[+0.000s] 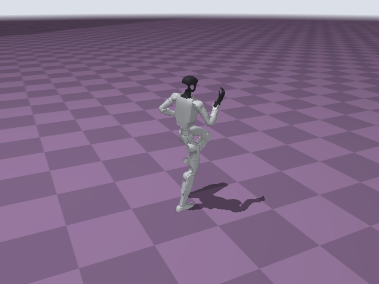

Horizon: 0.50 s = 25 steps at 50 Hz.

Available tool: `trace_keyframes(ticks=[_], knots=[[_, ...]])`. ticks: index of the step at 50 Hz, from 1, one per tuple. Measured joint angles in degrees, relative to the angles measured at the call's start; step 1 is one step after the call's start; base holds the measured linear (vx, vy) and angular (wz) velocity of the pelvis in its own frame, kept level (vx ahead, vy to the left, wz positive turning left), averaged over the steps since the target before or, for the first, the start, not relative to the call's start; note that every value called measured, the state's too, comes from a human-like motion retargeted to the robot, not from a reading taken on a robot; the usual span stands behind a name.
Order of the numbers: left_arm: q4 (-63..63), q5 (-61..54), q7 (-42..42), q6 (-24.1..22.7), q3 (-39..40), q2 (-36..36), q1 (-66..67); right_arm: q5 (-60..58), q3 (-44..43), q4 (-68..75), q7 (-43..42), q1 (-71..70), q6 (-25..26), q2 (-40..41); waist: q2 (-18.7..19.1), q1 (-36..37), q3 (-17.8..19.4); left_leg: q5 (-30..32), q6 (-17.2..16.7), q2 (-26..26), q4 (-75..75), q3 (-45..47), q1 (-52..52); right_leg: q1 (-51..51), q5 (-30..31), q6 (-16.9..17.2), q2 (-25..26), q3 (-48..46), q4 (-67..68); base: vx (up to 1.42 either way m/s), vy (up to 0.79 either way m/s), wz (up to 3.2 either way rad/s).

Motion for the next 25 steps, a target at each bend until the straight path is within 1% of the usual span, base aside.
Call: trace_keyframes(ticks=[2, 3, 5, 6, 7, 8, 9, 10, 11, 12, 13, 14, 15, 16, 17, 18, 19, 20, 22, 23, 25], knots=[[-3.4, 0.7, 0.8, 0.0, -1.9, -0.3, 1.9, -0.8, -1.2, -11.0, 1.4, 3.1, -0.3, 2.9, -1.7, -1.3, -5.2, 3.5, 1.4, -1.6, -14.0, 1.6, 7.9, -1.5, 8.7, 2.6, 0.1, -2.5, -3.4, 0.22, 0.05, 0.82], [-5.0, 1.8, 0.4, -0.4, -2.6, 0.2, 2.8, -1.1, -1.0, -15.4, 3.2, 5.5, -0.2, 4.5, -3.4, -1.2, -7.2, 5.4, 1.1, -2.7, -23.9, 3.3, 14.8, -1.7, 14.2, 4.5, -0.7, -2.7, -5.1, 0.28, 0.06, -0.19], [-6.8, 1.9, -3.0, -1.3, -3.4, 0.0, 3.9, 9.9, 1.8, -21.4, 11.9, 11.9, -2.4, 9.2, -4.8, 0.2, -9.0, 12.3, -1.3, -4.3, -48.6, 5.7, 33.3, -2.5, 21.9, 6.3, -1.2, -2.7, -3.0, 0.26, 0.07, -1.31], [-6.5, 4.7, -3.8, -0.7, -3.6, -0.8, 3.6, 2.7, 2.1, -20.8, 12.3, 14.8, -0.8, 9.4, -3.1, 0.4, -9.6, 18.8, -4.1, -4.7, -63.7, 4.1, 43.3, -5.7, 19.7, 4.4, 0.7, -4.9, 5.8, 0.18, 0.08, -1.62], [-6.1, 7.9, -4.1, -0.1, -3.9, -1.8, 2.7, -2.6, 2.9, -19.9, 13.0, 17.6, 0.2, 9.6, -1.3, -0.1, -10.7, 24.3, -7.0, -4.7, -77.9, 1.9, 51.8, -11.0, 16.3, 2.3, 2.5, -7.6, 17.2, 0.07, 0.09, -1.25], [-5.3, 11.8, -3.5, 0.4, -4.1, -3.5, 0.5, -4.1, 4.7, -18.4, 14.1, 20.2, 0.2, 10.2, 0.7, -1.6, -12.5, 27.5, -10.0, -4.0, -90.2, -1.4, 57.6, -20.2, 10.1, -0.4, 4.3, -11.2, 34.1, -0.01, 0.08, -0.7], [-4.1, 15.7, -1.3, 0.5, -4.5, -4.9, -3.7, -4.9, 5.8, -16.4, 14.6, 22.1, 0.1, 10.3, 2.0, -3.5, -13.4, 25.2, -11.5, -3.0, -98.6, -3.1, 61.3, -29.8, 5.0, -1.9, 4.8, -14.1, 50.6, -0.09, 0.07, -0.19], [-2.8, 19.5, 1.6, 0.5, -4.9, -6.2, -8.8, -5.3, 6.6, -14.1, 14.8, 23.7, 0.0, 10.2, 3.0, -5.6, -13.9, 20.1, -12.2, -1.9, -105.1, -4.0, 64.0, -39.5, 0.3, -2.7, 4.7, -16.8, 67.0, -0.14, 0.07, 0.33], [-1.0, 22.1, 5.5, 0.0, -6.2, -7.5, -16.0, -5.6, 7.0, -11.3, 14.0, 24.5, -0.1, 10.1, 3.3, -8.0, -12.1, 13.7, -10.7, -1.4, -109.2, -3.1, 66.4, -47.0, -2.7, -1.8, 3.9, -17.9, 79.8, -0.17, 0.07, 0.78], [0.5, 24.0, 9.2, -0.5, -7.5, -8.5, -23.2, -5.4, 7.5, -8.6, 13.0, 25.4, -0.1, 10.1, 3.3, -10.6, -9.8, 8.3, -8.4, -1.4, -112.6, -2.7, 68.8, -53.5, -5.1, -0.3, 2.8, -18.6, 91.5, -0.18, 0.06, 1.37], [1.5, 24.4, 12.1, -1.1, -9.0, -9.1, -30.7, -4.3, 7.8, -5.9, 11.8, 26.2, 0.1, 10.1, 2.7, -13.4, -6.3, 4.7, -4.5, -2.2, -114.8, -3.5, 71.1, -58.1, -6.5, 2.3, 0.9, -18.7, 100.5, -0.22, 0.05, 1.6], [2.5, 26.4, 13.8, -1.1, -10.0, -9.6, -38.0, -2.8, 8.1, -3.6, 11.3, 27.2, 0.0, 10.0, 1.7, -15.8, -3.7, 1.8, -0.6, -3.3, -112.6, -4.9, 70.5, -61.7, -8.7, 2.0, -1.1, -18.3, 106.7, -0.3, 0.03, 1.69], [3.6, 29.2, 14.9, -0.8, -10.8, -9.9, -45.2, -1.2, 8.4, -1.5, 11.1, 28.3, -0.3, 9.8, 0.6, -17.8, -1.6, -0.9, 3.2, -4.6, -108.3, -6.7, 68.5, -64.9, -11.5, 0.2, -3.2, -17.6, 111.5, -0.3, 0.03, 1.45], [3.0, 30.6, 15.2, -0.2, -10.6, -9.8, -50.5, 1.1, 7.6, -1.8, 11.5, 30.3, -0.7, 9.2, 0.5, -19.4, -1.3, -2.9, 3.2, -4.7, -101.0, -8.2, 63.6, -67.4, -12.2, -1.8, -6.4, -18.3, 113.2, -0.22, 0.04, 1.1], [2.0, 31.9, 15.7, 0.2, -10.3, -9.9, -54.6, 2.9, 6.7, -2.6, 12.0, 32.5, -1.1, 8.3, 0.8, -20.4, -2.0, -3.8, 2.6, -4.6, -96.1, -9.0, 59.6, -69.7, -12.4, -3.6, -8.7, -19.2, 113.7, -0.05, 0.04, 0.39], [-0.1, 33.2, 16.5, 0.4, -9.8, -10.3, -56.3, 3.6, 5.8, -4.4, 12.8, 35.2, -1.8, 7.2, 2.0, -20.2, -4.4, -2.5, 0.7, -3.6, -96.1, -8.4, 57.4, -71.3, -11.5, -5.0, -9.4, -20.5, 112.0, 0.08, 0.02, -0.36], [-2.6, 34.1, 17.5, 0.3, -9.3, -10.7, -55.5, 3.8, 5.1, -6.1, 13.6, 37.9, -2.0, 5.6, 2.9, -19.8, -7.3, 0.8, -0.8, -2.8, -99.9, -6.9, 57.8, -71.0, -9.3, -5.2, -8.3, -21.2, 108.2, 0.2, -0.01, -0.98], [-5.3, 34.8, 18.5, 0.1, -8.9, -11.2, -53.5, 3.7, 4.6, -7.9, 14.4, 40.6, -2.0, 3.8, 3.7, -19.2, -10.3, 5.2, -2.2, -2.0, -105.6, -5.1, 59.6, -69.8, -6.5, -4.8, -6.3, -21.8, 103.4, 0.25, -0.06, -0.89], [-9.6, 34.7, 17.4, -0.2, -7.3, -11.5, -45.4, 3.5, 4.0, -9.3, 17.0, 44.3, -0.6, 0.7, 4.5, -20.7, -14.5, 16.7, -4.9, -1.6, -114.1, -4.0, 63.2, -60.7, 2.5, -1.5, -1.9, -22.4, 87.9, 0.25, -0.11, -0.19], [-10.9, 34.1, 15.6, -0.3, -6.5, -11.6, -40.9, 3.2, 3.4, -9.2, 18.5, 46.0, 0.2, -0.1, 4.7, -21.8, -15.6, 22.0, -6.2, -1.5, -115.8, -4.7, 64.3, -53.9, 7.8, 0.3, -0.2, -22.8, 78.0, 0.22, -0.12, 0.6], [-11.8, 31.2, 10.6, -0.7, -6.2, -12.0, -33.0, 2.1, 1.7, -7.8, 20.4, 49.1, 1.5, -0.1, 3.9, -22.8, -15.9, 26.7, -5.9, -2.2, -112.8, -4.8, 65.1, -37.6, 19.6, 4.2, 2.8, -21.8, 53.7, 0.18, -0.11, 0.92]])
